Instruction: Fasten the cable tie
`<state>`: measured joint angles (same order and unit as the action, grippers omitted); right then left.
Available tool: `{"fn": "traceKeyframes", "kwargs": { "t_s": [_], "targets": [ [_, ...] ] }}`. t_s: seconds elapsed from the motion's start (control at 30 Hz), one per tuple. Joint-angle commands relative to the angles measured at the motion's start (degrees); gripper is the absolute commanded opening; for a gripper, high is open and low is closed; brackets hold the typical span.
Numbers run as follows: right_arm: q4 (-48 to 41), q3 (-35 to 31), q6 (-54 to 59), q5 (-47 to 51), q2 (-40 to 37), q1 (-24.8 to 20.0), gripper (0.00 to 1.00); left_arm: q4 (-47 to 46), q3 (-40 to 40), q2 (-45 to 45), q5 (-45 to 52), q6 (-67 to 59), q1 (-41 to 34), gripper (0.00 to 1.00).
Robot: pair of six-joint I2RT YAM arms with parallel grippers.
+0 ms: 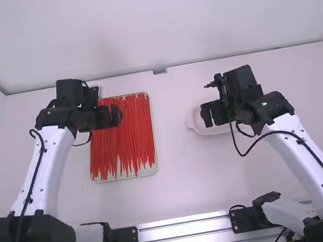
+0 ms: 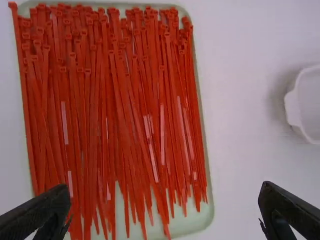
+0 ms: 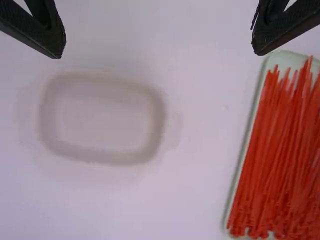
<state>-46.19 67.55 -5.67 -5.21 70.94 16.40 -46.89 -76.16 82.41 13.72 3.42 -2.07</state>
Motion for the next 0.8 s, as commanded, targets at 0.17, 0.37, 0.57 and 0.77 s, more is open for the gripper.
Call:
{"fn": "traceKeyframes", "kwargs": {
  "t_s": [0.17, 0.37, 0.57, 0.77],
  "targets": [
    [2.25, 1.84, -0.52, -2.51, 1.53, 3.28, 1.00, -2.64, -14.69, 12.39, -2.80, -0.11, -0.50, 0.99],
    [1.95, 1.88, -0.52, -2.51, 1.68, 3.10, 1.00, -4.79, -23.76, 22.43, -2.60, 0.20, -0.50, 1.00],
    [0.98, 1.88, -0.52, -2.47, 1.73, 3.10, 1.00, -1.38, -24.63, 28.87, 0.87, 2.10, -0.57, 0.97],
    [0.79, 1.88, -0.50, -2.47, 1.73, 3.10, 1.00, 3.41, -21.97, 32.35, 0.81, 4.48, -0.74, 0.93]
  ]
}}
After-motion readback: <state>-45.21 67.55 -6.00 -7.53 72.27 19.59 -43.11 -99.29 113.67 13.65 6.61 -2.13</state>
